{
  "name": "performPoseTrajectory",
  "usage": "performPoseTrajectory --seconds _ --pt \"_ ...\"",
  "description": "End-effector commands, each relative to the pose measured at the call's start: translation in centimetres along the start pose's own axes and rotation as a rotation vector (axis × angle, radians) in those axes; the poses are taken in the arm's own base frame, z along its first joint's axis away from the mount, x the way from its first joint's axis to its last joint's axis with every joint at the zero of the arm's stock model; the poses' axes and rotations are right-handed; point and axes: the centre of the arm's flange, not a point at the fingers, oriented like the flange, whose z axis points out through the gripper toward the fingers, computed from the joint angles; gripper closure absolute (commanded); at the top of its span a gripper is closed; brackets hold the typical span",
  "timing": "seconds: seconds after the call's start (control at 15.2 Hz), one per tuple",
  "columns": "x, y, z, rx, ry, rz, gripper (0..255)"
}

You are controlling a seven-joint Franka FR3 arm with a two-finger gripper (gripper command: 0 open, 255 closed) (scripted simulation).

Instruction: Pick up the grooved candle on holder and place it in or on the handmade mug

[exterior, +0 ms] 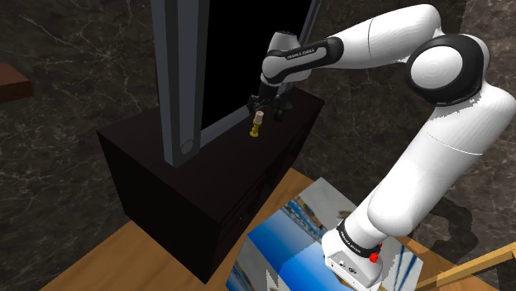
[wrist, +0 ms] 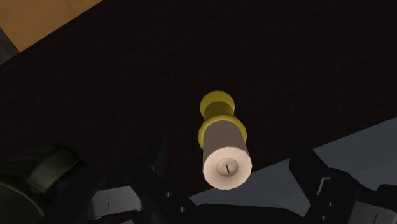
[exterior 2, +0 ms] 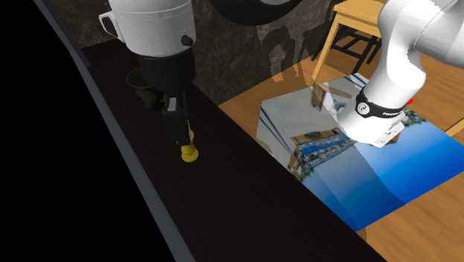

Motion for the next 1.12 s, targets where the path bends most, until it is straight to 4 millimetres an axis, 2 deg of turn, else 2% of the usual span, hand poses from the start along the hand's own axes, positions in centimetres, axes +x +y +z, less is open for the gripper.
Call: performPoseTrajectory --seconds 0.0,0.53,0.59,1.06 --pt "0.05 0.08 1.39 0.000 0.001 0.000 0" --pt "0.05 0.08 1.39 0.000 0.001 0.000 0" --pt "0.05 0.08 1.39 0.000 0.001 0.000 255" --pt "0.05 0.08 1.39 0.000 0.001 0.000 255"
